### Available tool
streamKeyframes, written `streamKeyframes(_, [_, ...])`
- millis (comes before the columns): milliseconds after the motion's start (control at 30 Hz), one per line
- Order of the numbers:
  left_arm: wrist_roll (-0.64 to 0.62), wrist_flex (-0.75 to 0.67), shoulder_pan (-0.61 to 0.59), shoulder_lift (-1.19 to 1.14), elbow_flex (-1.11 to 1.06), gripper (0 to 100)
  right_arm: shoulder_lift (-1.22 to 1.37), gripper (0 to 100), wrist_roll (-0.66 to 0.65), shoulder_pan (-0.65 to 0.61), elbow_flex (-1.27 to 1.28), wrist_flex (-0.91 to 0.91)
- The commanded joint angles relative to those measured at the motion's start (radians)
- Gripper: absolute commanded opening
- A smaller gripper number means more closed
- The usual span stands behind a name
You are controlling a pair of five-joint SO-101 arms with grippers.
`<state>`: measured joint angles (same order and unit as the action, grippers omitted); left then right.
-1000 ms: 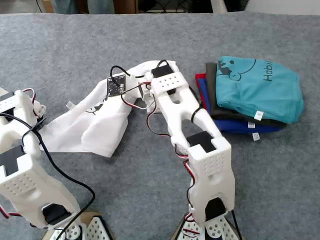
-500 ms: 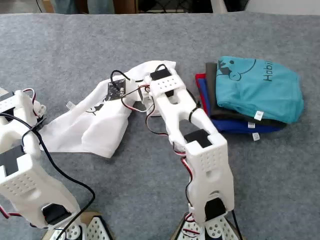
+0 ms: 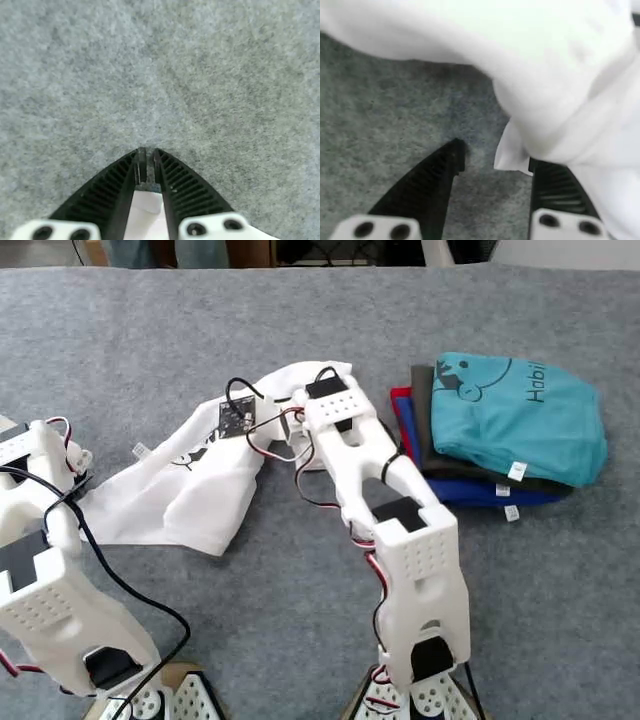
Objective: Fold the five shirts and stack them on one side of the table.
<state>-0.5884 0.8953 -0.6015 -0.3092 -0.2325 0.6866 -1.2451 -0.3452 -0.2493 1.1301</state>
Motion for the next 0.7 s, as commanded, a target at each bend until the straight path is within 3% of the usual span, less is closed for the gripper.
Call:
streamKeyframes(0, [0.002,0.003,-0.028,0.006,0.038,5,0.039,21.5,-0.009,0.055,-0.082,0.015])
streamKeyframes(167, [0.002,0.003,-0.028,0.006,0.038,5,0.105,20.8,-0.011,0.057,-0.194,0.087])
streamKeyframes(400, [0.002,0.003,-0.028,0.006,0.036,5,0.203,2.2,-0.011,0.058,-0.371,0.175])
streamKeyframes(667, [0.002,0.003,-0.028,0.006,0.038,5,0.249,2.7,-0.011,0.058,-0.532,0.262])
